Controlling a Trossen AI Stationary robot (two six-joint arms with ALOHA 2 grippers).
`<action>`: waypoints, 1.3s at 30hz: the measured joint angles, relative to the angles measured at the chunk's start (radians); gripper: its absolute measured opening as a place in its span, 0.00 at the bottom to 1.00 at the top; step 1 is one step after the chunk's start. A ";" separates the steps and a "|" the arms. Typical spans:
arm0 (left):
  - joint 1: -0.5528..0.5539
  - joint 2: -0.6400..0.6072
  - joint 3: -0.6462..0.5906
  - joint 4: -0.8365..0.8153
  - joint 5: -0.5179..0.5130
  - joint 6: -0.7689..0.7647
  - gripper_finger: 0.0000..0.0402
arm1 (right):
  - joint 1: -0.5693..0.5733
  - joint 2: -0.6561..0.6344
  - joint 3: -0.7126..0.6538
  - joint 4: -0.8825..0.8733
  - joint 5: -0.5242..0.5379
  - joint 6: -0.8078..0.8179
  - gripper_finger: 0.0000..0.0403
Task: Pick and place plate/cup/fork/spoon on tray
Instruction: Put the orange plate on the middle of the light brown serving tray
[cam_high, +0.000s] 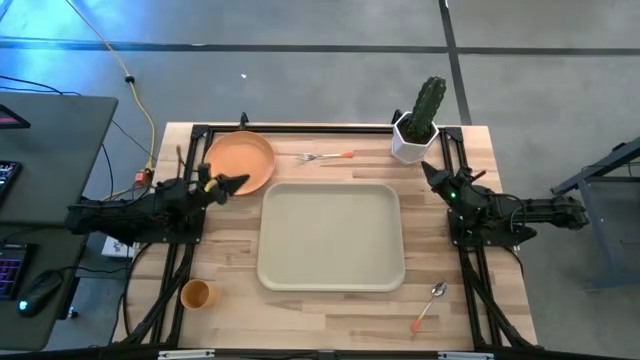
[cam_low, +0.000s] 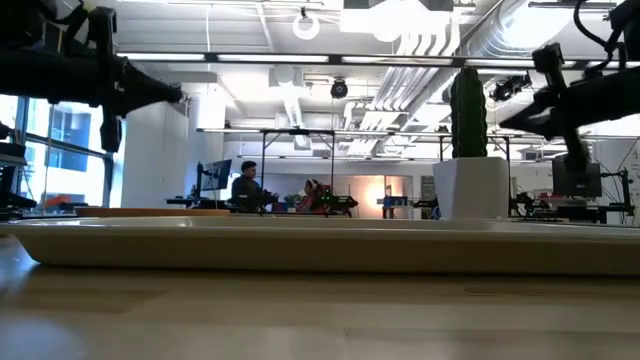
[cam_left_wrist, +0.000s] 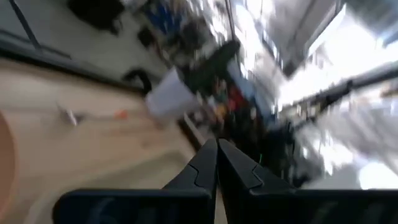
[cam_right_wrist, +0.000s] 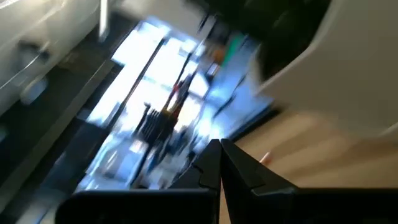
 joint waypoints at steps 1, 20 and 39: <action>0.000 0.025 0.000 -0.004 0.004 0.009 0.01 | 0.000 0.006 0.000 0.023 -0.062 -0.014 0.00; 0.424 0.998 0.456 0.085 0.266 0.483 0.35 | -0.023 0.615 0.239 0.164 -0.309 -0.200 0.15; 0.762 1.463 1.143 -0.813 0.201 0.620 0.35 | -0.279 0.960 0.591 -0.251 -0.377 -0.259 0.33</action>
